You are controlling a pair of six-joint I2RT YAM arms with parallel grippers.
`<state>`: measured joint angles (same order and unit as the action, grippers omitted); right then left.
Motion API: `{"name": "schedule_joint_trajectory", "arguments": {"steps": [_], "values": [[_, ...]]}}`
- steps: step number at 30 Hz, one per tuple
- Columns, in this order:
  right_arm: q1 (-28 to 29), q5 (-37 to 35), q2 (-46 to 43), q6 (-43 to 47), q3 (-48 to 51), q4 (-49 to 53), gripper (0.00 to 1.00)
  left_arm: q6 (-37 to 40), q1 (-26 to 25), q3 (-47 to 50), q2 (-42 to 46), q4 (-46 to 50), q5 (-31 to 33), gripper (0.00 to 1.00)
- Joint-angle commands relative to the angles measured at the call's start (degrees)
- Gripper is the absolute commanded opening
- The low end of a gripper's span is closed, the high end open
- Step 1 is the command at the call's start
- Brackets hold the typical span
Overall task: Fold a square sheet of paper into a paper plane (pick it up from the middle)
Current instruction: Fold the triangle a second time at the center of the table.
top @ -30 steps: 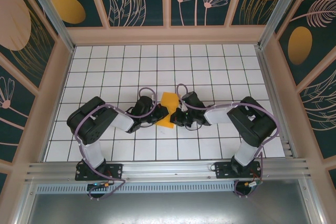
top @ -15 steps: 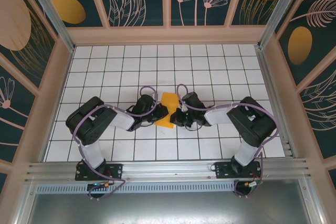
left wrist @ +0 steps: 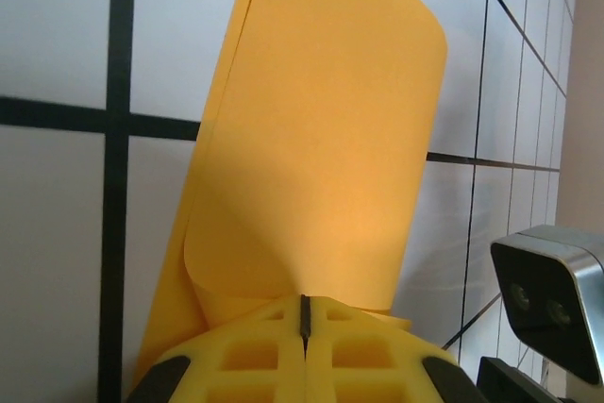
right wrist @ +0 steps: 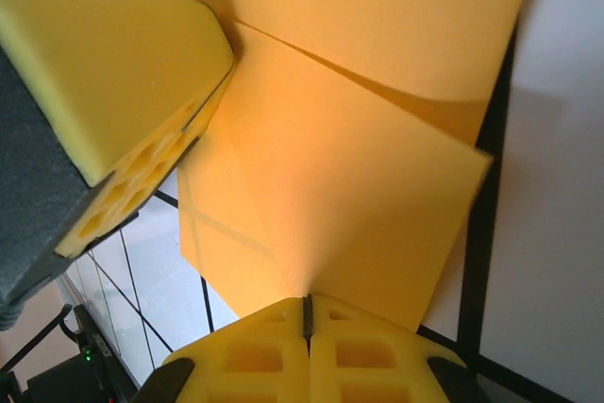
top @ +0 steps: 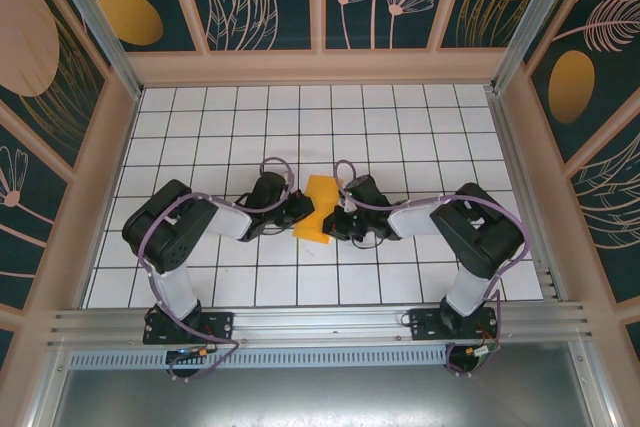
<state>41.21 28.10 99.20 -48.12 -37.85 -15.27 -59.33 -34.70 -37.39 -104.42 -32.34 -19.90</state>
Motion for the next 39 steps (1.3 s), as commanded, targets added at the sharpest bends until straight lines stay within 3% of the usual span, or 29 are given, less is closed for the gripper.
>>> {"name": "schedule_joint_trajectory", "arguments": {"steps": [1,5,14,18,21,26,39], "values": [[0.54,-4.80,4.43,2.60,3.00,12.48,0.00,4.39,3.40,-3.44,-2.15,11.77,7.91,0.03],[0.61,-4.63,4.03,2.56,2.25,12.44,0.00,6.75,4.72,-7.94,-2.45,20.59,11.40,0.02],[0.54,-4.02,4.22,3.51,1.15,12.62,0.00,10.42,6.90,-11.13,-0.25,25.12,12.18,0.02],[0.54,-3.84,4.14,3.54,0.50,12.54,0.00,10.57,6.90,-9.04,5.76,21.95,7.72,0.06],[0.54,-3.92,4.05,3.61,-0.03,13.03,0.00,8.87,6.54,-5.40,10.55,14.65,0.02,0.06],[0.54,-4.19,4.05,3.41,-0.34,13.03,0.00,6.90,3.54,-3.65,8.27,6.22,-9.29,0.04],[0.58,-1.18,-2.82,2.56,-1.68,9.93,0.00,8.88,2.21,-4.89,-3.26,11.98,-0.64,0.00]]}}
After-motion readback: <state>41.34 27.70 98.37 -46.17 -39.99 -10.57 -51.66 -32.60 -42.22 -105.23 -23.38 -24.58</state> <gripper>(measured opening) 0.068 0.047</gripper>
